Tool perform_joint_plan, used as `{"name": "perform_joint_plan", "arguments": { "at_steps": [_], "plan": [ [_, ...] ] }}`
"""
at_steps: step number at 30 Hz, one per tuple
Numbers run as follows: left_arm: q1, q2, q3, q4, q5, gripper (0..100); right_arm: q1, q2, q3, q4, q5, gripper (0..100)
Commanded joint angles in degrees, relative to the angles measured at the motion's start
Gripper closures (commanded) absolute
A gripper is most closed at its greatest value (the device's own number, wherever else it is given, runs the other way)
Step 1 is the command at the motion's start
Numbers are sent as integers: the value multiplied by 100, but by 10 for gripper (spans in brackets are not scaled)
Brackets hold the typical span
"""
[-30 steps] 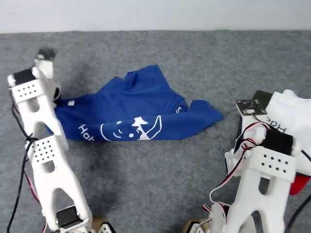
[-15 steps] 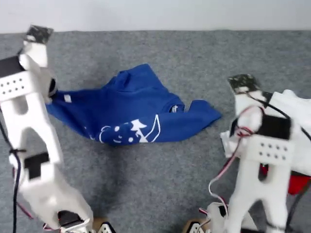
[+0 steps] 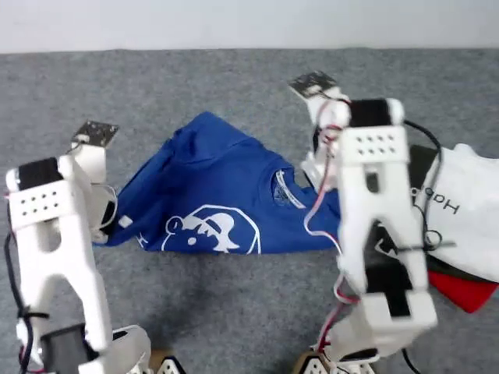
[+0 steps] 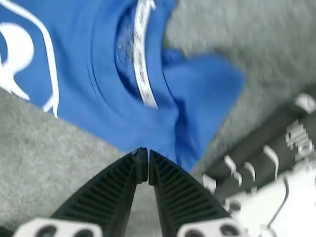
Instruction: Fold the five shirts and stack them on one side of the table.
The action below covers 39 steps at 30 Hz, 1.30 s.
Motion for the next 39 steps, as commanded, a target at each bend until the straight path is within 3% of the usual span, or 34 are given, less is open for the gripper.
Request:
{"name": "perform_joint_plan", "arguments": {
  "at_steps": [1,11,17,21,27,33,39],
  "plan": [
    [-132,-431,136,-88,70,996,-277,831,-1354,-163,-62,990],
    [-791,-554,180,-176,642,996,-646,3644,-4563,-382,-44,985],
    [-782,-554,180,-176,730,996,-971,4910,-6567,-391,-44,850],
    [-791,-554,180,-176,712,996,-1367,5481,-7552,-690,-44,813],
    [-791,-554,180,-202,730,996,-1851,6009,-7596,-1437,-26,813],
    [-800,-554,180,-176,738,996,-1903,6325,-7059,-1455,-44,820],
    [-800,-554,180,-202,738,996,-1789,6325,-6796,-804,9,977]
  ]
}}
